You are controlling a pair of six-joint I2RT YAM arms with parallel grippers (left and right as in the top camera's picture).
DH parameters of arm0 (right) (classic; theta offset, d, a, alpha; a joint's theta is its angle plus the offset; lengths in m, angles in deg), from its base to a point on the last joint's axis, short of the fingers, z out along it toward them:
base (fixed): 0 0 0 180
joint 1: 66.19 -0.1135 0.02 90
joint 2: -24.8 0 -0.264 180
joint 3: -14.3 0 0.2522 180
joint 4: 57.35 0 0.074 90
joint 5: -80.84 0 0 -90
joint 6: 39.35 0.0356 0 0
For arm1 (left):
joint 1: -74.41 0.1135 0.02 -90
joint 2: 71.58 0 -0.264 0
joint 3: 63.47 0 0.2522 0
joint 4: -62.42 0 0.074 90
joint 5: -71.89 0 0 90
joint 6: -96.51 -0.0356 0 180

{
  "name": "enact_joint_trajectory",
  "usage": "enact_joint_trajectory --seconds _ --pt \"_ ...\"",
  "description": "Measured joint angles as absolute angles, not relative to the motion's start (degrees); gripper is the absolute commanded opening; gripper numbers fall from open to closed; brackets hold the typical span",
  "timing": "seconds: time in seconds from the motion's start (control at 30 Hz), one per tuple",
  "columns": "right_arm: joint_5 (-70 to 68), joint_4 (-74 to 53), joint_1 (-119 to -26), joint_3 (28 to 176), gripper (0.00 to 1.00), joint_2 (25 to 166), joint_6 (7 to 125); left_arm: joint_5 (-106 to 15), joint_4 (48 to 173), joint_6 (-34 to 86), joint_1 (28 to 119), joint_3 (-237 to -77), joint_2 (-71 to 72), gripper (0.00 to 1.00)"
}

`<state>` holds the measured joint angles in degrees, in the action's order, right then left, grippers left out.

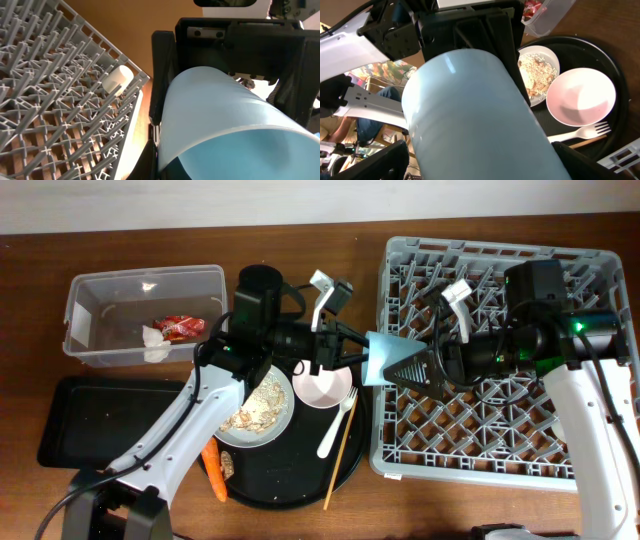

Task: Sort waste into correct bins and load items into the dishwasher rack
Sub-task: 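Lift the blue cup and hand it to the right gripper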

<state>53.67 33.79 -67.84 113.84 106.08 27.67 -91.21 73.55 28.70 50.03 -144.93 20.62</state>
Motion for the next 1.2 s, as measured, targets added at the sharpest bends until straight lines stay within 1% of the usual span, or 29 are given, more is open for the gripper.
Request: enact_joint_trajectory --seconds 0.1,0.17,0.2,0.53,0.57,0.63,0.67,0.7,0.73,0.8,0.87,0.9,0.93,1.07,1.1,1.2 --pt "53.21 33.75 -67.84 113.84 0.85 106.08 27.60 -90.99 73.50 29.40 50.64 -144.93 20.62 0.00" --pt "53.23 33.71 -67.84 113.84 0.75 106.12 27.56 -91.28 73.74 29.84 51.08 -144.96 20.62 0.00" --pt "53.21 33.66 -67.84 113.84 0.73 106.14 27.29 -91.32 73.79 29.95 51.17 -144.96 20.62 0.00" --pt "55.64 33.14 -68.11 113.79 0.69 106.41 26.40 -94.25 75.08 30.15 52.83 -145.24 20.62 0.01" --pt "55.73 32.83 -68.11 113.77 0.67 106.41 26.44 -94.25 75.08 30.15 52.91 -145.28 20.62 0.04" --pt "56.14 32.63 -68.13 113.77 0.65 106.43 26.40 -94.19 75.10 30.21 53.02 -145.37 20.62 0.12" --pt "56.34 32.63 -68.13 113.77 0.64 106.43 26.31 -94.14 75.10 30.21 53.07 -145.39 20.62 0.20" --pt "56.47 32.63 -68.17 113.77 0.63 106.43 26.38 -93.33 75.43 30.69 53.11 -145.39 20.62 0.25" --pt "56.45 32.55 -68.17 113.77 0.62 106.43 26.55 -92.37 75.65 30.91 53.20 -145.39 20.62 0.27" --pt "55.81 32.37 -68.15 113.77 0.61 106.41 26.70 -90.95 75.95 30.82 53.64 -145.39 20.62 0.29" --pt "55.14 32.37 -68.11 113.77 0.58 106.41 26.70 -89.99 76.72 30.56 54.03 -145.39 20.62 0.29" --pt "54.79 32.39 -68.11 113.77 0.54 106.41 26.77 -89.55 77.77 30.21 54.09 -145.39 20.62 0.29" --pt "54.48 32.35 -68.11 113.77 0.54 106.41 26.70 -88.85 79.58 29.75 54.14 -145.39 20.62 0.29" --pt "52.32 32.04 -68.11 113.77 0.54 106.41 26.86 -86.51 85.63 27.26 54.14 -145.44 20.62 0.30" --pt "51.33 32.00 -68.11 113.77 0.54 106.41 26.92 -86.03 86.64 26.63 54.14 -145.44 20.62 0.33" --pt "48.62 32.04 -67.63 113.77 0.54 106.41 26.92 -83.98 89.98 24.86 54.60 -145.44 20.62 0.33"
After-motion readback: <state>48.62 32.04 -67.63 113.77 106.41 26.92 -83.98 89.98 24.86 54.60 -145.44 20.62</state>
